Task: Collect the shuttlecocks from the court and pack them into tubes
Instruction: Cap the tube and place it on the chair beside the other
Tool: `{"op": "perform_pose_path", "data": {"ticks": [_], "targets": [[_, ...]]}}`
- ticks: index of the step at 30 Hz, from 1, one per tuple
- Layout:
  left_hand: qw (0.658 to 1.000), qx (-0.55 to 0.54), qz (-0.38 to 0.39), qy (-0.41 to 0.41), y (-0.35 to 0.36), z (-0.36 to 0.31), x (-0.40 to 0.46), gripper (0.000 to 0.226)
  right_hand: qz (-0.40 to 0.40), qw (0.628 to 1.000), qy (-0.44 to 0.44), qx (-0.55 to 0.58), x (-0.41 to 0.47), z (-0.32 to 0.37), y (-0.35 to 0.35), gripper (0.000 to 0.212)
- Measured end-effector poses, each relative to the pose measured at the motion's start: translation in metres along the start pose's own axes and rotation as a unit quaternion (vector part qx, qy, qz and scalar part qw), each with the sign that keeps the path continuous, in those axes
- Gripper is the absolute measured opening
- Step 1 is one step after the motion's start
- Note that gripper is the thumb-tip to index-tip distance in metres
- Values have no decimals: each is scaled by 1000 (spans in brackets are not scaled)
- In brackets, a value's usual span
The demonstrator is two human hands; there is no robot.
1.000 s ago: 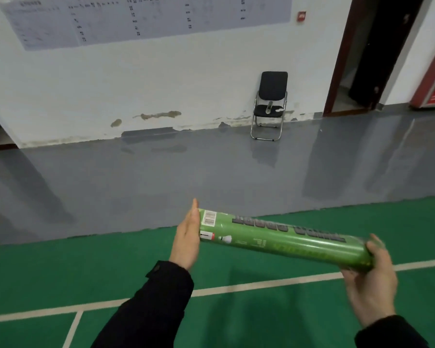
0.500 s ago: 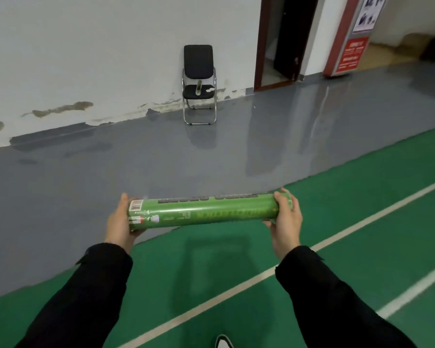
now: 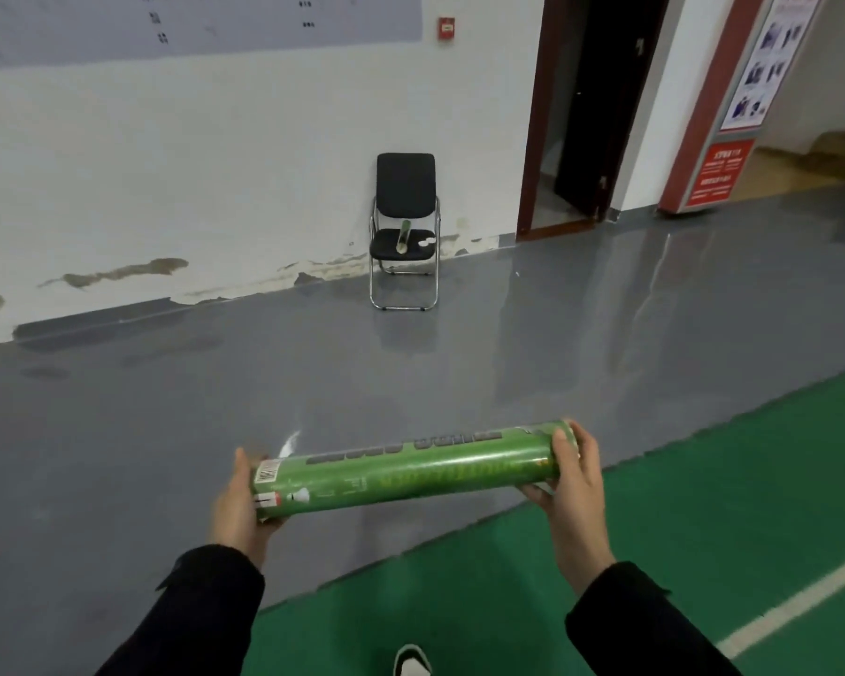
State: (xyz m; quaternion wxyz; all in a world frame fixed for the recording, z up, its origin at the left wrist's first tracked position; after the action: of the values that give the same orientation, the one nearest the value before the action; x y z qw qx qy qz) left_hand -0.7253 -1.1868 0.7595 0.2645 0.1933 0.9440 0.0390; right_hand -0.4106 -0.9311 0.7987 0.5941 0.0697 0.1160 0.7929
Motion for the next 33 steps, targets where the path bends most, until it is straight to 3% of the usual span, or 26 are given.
{"op": "perform_pose_path", "data": {"ticks": [3,9,21,26,29,33], "targets": [[999,-31,28,-5,54,-12,65,38,-1,1000,-10,-22,83,-3,25,33],[999,-38,2,-3,158,-76,183,28,37,997,20,-68,242,5,72,32],[997,-40,65,-4,410,-154,412,25,-25,999,-19,8,586,2,112,22],[999,-36,16,19,497,-210,518,53,-9,999,-35,4,748,2,147,20],[997,-30,-14,68,531,-258,563,53,-16,1000,-5,8,831,-7,166,38],[990,-11,-69,120,563,-311,628,48,24,999,38,5,919,-38,220,29]]}}
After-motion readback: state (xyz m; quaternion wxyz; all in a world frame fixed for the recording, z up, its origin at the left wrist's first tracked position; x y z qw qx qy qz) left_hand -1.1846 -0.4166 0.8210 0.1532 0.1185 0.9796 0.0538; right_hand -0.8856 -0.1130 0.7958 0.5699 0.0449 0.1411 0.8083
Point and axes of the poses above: each hand's wrist, its own x-axis towards the middle knuckle, its own y-axis out of the palm, z = x × y, the point moved 9 cm from there along x, towards the middle knuckle, and after that the axes turned 6 degrees about -y, right-handed, at the moved point
